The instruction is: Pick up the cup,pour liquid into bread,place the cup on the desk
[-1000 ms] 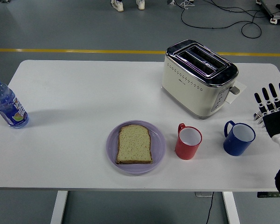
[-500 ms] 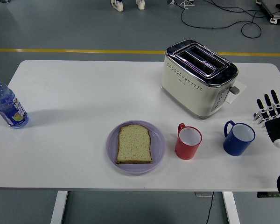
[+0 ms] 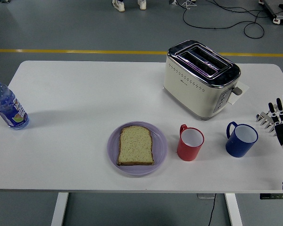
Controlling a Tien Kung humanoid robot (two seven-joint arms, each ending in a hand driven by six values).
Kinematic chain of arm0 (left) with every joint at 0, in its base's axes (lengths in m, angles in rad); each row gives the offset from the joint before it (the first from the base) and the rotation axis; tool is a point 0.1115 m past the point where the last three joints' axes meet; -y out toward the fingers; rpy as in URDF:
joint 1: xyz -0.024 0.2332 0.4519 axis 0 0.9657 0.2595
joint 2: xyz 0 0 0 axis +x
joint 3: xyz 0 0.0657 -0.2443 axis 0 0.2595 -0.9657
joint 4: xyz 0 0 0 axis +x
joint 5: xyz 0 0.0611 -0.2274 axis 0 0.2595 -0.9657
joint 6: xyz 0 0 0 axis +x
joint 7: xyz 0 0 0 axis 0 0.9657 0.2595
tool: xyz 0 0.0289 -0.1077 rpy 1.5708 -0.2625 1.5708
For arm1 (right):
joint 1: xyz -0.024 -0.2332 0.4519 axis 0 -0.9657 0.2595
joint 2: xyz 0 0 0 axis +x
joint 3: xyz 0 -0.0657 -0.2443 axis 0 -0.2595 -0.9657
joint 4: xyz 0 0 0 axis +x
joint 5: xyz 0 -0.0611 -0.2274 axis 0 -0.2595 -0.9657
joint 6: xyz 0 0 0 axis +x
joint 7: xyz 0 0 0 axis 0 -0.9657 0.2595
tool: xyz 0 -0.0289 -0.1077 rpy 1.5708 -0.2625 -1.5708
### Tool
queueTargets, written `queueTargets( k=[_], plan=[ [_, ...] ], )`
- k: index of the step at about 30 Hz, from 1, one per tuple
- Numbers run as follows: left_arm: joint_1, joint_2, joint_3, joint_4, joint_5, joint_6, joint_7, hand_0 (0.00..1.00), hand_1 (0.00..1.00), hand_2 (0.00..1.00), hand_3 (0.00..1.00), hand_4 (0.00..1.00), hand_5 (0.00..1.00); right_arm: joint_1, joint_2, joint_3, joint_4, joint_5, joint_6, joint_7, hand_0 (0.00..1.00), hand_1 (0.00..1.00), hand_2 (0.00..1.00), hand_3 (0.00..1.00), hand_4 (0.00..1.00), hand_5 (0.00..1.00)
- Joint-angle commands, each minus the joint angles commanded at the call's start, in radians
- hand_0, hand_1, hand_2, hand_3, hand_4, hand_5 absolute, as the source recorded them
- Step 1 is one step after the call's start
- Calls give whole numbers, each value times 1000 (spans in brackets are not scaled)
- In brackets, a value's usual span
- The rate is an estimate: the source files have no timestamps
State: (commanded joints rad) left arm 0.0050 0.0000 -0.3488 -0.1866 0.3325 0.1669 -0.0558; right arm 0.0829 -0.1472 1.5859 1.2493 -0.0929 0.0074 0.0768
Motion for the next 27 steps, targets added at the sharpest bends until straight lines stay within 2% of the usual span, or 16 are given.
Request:
queueTargets(
  k=[16,27],
  plan=[
    [-4,0,-4,-1,1,-1,0,646,642,641,528,294,764,-2,7,54,-54,-9,42,-88,649,579,644,586,585,205],
    [-4,0,-1,-1,0,-1,0,645,642,640,528,293,765,-1,10,60,-63,-15,60,-104,653,589,653,609,584,206]
  ],
)
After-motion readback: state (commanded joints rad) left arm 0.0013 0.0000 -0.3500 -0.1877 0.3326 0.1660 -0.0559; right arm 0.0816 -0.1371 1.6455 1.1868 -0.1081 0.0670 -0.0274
